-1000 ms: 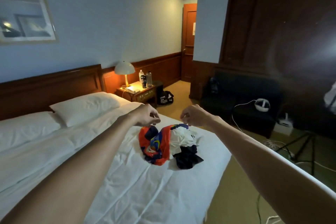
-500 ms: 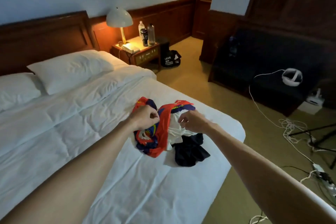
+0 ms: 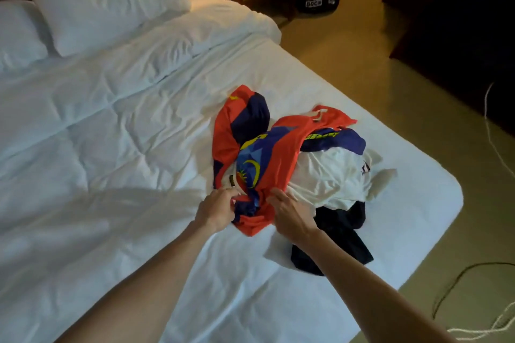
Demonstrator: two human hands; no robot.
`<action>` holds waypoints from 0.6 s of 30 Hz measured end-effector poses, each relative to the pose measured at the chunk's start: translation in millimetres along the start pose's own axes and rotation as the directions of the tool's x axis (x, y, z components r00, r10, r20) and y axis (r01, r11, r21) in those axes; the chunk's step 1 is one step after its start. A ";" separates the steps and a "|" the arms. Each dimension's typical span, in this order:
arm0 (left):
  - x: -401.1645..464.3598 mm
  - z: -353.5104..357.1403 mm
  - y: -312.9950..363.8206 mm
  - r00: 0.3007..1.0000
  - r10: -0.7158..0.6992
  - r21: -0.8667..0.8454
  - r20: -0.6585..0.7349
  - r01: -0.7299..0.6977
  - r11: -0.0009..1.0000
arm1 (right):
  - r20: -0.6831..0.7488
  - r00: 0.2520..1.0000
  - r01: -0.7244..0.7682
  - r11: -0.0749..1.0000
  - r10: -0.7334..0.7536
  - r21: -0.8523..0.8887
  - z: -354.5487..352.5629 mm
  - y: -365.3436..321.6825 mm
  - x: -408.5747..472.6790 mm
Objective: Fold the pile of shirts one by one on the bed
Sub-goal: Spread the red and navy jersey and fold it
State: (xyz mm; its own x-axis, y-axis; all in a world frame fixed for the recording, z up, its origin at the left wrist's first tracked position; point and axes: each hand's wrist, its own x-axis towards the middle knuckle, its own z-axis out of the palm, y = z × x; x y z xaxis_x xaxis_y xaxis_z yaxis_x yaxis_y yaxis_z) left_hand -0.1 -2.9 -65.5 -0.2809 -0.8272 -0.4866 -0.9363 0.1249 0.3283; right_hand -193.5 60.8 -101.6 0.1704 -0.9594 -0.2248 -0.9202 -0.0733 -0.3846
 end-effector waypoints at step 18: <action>13.6 27.2 -19.9 0.922 -0.152 -0.377 -0.355 0.007 0.926 | -0.220 0.974 -0.090 0.981 0.050 -0.174 -16.5 -9.3 54.1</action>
State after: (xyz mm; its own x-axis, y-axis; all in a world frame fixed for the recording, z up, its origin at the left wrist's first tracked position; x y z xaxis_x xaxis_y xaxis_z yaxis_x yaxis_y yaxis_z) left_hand 8.9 -1.8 -100.6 -0.0417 -0.9766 -0.2111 -0.7897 -0.0972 0.6058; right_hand -181.6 5.1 -95.4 0.0425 -0.9982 -0.0415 -0.9790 -0.0333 -0.2010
